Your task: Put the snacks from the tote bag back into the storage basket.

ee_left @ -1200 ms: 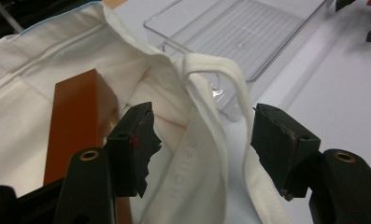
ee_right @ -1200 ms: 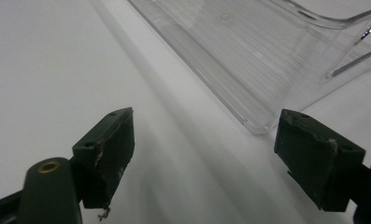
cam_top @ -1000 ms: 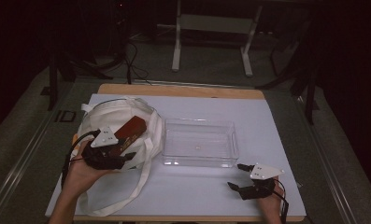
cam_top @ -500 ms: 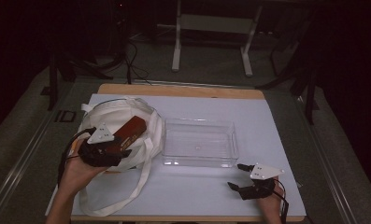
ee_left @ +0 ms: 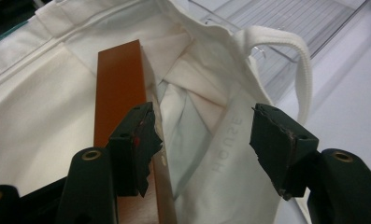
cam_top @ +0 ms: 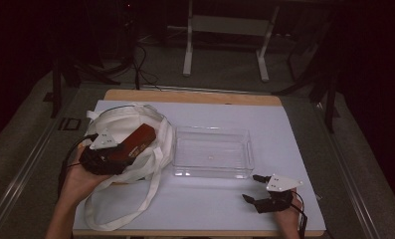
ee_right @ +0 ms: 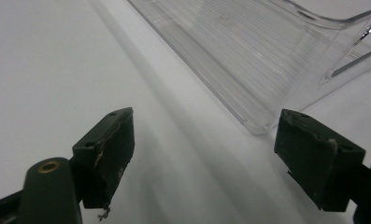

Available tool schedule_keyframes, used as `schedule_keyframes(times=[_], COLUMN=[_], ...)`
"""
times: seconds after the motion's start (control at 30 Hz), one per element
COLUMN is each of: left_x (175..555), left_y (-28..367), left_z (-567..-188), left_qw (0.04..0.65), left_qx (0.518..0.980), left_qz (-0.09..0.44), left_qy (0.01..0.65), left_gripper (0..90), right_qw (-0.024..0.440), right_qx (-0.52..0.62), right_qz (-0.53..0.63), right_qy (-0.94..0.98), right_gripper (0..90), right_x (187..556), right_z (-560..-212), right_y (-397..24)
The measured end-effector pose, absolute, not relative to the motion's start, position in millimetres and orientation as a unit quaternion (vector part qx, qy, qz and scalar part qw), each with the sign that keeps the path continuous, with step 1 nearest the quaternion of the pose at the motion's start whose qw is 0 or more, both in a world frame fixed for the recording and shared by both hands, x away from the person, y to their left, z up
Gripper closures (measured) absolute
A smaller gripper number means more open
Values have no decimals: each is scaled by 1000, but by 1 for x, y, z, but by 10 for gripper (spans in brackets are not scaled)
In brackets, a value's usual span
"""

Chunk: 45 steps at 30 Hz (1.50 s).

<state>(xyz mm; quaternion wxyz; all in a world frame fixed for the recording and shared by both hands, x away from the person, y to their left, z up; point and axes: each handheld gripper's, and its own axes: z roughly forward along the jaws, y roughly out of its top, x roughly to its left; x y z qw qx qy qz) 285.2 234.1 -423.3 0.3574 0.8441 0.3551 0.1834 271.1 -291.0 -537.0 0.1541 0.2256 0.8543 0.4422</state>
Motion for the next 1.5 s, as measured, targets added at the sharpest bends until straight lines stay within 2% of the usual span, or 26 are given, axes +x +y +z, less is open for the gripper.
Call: schedule_keyframes(times=[1.5], left_x=[307], left_y=[246], left_z=[-427], left_qw=[316], left_qx=[852], left_qz=[173], left_qy=[380], left_gripper=[446], right_qw=[156], right_qx=[225], right_qz=[443], right_qy=[854], right_gripper=[201], right_x=[271], right_z=[-537], right_y=[-291])
